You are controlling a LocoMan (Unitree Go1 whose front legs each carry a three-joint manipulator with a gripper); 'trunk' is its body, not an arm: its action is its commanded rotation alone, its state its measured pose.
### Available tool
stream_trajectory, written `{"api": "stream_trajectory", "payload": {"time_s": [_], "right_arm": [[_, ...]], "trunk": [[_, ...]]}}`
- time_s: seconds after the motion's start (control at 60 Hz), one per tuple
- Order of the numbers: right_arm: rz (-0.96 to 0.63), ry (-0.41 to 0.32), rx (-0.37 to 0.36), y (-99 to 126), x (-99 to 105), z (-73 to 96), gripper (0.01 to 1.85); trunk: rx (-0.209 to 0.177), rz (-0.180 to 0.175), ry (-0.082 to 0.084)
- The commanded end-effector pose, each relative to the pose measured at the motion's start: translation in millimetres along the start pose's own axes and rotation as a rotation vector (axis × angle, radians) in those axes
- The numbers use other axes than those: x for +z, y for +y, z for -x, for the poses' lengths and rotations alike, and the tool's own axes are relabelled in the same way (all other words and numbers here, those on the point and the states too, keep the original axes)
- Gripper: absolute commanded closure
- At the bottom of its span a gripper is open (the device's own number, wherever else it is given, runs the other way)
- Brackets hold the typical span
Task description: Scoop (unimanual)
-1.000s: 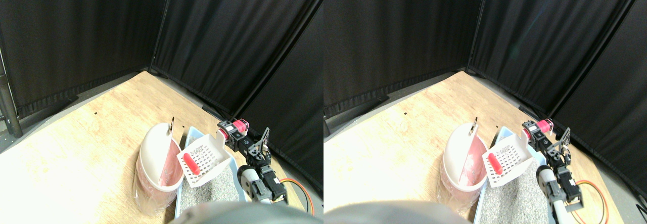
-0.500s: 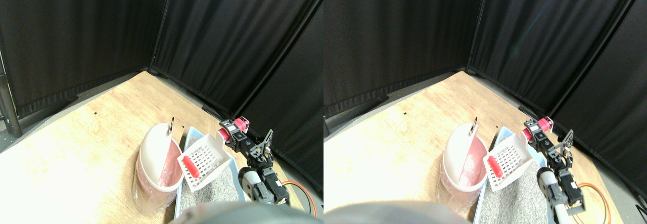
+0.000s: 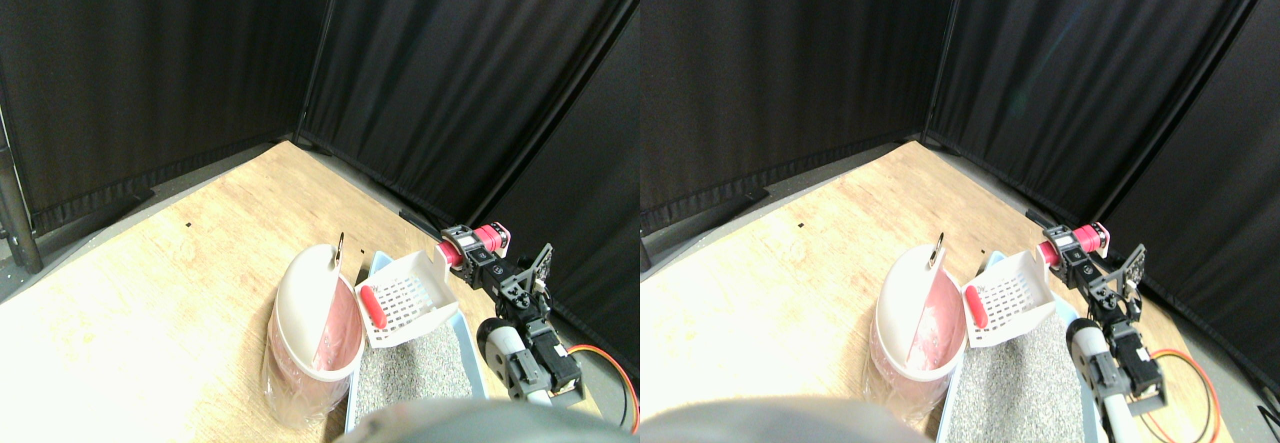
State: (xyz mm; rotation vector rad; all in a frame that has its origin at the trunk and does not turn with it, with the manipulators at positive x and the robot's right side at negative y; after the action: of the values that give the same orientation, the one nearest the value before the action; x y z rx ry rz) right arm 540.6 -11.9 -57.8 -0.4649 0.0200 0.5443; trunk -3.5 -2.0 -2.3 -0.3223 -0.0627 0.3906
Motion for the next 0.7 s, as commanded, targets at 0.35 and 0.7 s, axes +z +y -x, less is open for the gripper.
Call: {"api": "stream_trajectory", "payload": {"time_s": [0.35, 0.7], "right_arm": [[-0.008, -0.064, 0.0, 9, 24, 7.5, 1.63], [-0.061, -0.06, -0.029, 5, 10, 5.9, 1.72]], "trunk": [[0.071, 0.02, -0.013], [0.046, 0.001, -0.001]]}}
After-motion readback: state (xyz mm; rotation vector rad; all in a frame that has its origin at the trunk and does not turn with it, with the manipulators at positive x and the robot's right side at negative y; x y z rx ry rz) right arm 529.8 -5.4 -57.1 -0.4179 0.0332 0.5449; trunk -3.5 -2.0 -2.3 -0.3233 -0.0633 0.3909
